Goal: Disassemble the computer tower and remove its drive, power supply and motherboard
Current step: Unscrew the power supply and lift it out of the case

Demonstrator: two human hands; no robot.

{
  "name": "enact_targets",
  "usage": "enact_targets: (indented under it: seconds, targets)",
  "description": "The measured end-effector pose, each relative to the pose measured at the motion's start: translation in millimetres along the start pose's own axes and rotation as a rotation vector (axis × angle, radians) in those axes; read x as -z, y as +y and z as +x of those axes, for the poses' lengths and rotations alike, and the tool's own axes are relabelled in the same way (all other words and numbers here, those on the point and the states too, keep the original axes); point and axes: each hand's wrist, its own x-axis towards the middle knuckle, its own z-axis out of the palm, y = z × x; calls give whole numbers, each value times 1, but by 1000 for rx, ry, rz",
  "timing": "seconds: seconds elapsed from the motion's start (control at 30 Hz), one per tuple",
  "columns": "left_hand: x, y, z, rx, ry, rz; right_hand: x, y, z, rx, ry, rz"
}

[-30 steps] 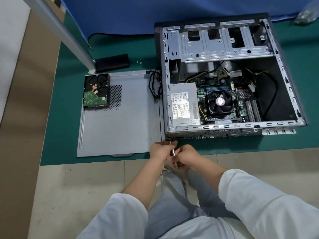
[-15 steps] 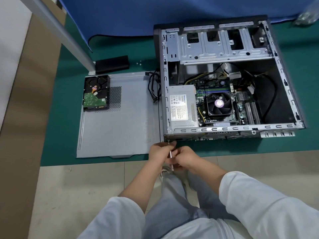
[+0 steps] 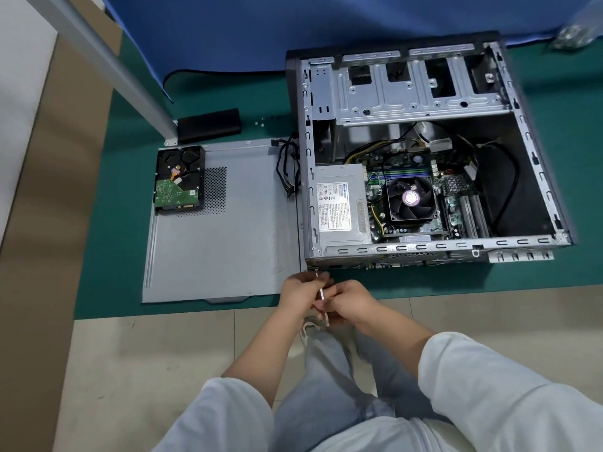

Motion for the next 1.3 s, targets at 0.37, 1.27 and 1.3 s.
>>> enact_targets:
  seconds: [0.37,1.27,1.3]
  targets:
    - [-1,5,-3,23,1,-5,2,-9,-6,-97,-152,160]
    - [38,14,0,53,-123,-107,18,-27,-8,234,37,-777]
    - [44,15,-3,42,-128,-93,18,-29,-11,242,11,-796]
